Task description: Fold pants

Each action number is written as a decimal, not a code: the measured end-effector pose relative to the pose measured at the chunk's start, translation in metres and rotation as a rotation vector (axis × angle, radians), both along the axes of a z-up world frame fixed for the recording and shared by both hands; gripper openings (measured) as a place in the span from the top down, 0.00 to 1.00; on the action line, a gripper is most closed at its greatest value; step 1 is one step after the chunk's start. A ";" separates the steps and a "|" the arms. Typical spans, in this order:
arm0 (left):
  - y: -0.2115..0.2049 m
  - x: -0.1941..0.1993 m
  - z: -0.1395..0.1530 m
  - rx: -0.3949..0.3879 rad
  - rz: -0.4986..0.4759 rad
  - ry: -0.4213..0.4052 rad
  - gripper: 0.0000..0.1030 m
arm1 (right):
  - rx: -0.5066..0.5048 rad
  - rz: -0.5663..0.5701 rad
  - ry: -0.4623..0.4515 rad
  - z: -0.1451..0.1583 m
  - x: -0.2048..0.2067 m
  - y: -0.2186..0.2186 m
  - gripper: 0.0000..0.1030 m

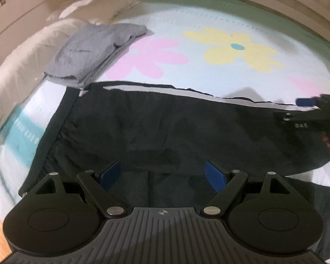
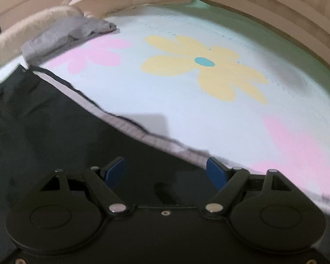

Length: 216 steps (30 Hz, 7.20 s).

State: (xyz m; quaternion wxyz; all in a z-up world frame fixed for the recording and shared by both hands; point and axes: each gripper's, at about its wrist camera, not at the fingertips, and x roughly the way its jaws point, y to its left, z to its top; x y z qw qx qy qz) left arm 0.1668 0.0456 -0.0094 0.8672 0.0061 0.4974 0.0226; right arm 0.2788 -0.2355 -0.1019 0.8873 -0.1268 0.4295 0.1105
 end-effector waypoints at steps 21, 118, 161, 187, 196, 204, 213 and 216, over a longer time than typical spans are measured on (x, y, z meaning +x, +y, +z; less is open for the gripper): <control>0.002 0.004 -0.006 -0.007 -0.001 -0.002 0.20 | 0.033 0.187 -0.003 0.018 -0.024 -0.003 0.90; 0.020 -0.113 -0.027 -0.151 -0.019 -0.069 0.92 | 0.337 -0.979 -0.137 0.067 -0.336 -0.136 0.92; 0.028 -0.152 -0.069 -0.104 -0.067 0.077 0.89 | 0.293 -1.177 0.009 0.041 -0.412 -0.217 0.84; 0.098 -0.151 -0.016 0.066 -0.012 -0.014 0.74 | 0.298 -0.739 -0.225 0.105 -0.333 -0.083 0.36; 0.189 -0.133 -0.003 0.207 0.142 -0.034 0.70 | 0.317 -0.050 -0.164 0.085 -0.262 0.131 0.50; 0.253 -0.137 -0.001 0.018 0.308 -0.043 0.70 | 0.260 0.298 -0.152 0.045 -0.237 0.293 0.50; 0.284 -0.141 0.002 -0.071 0.412 -0.079 0.67 | 0.128 0.397 -0.249 0.016 -0.235 0.356 0.45; 0.283 -0.140 0.003 -0.067 0.404 -0.085 0.67 | 0.190 0.376 -0.252 0.021 -0.227 0.354 0.45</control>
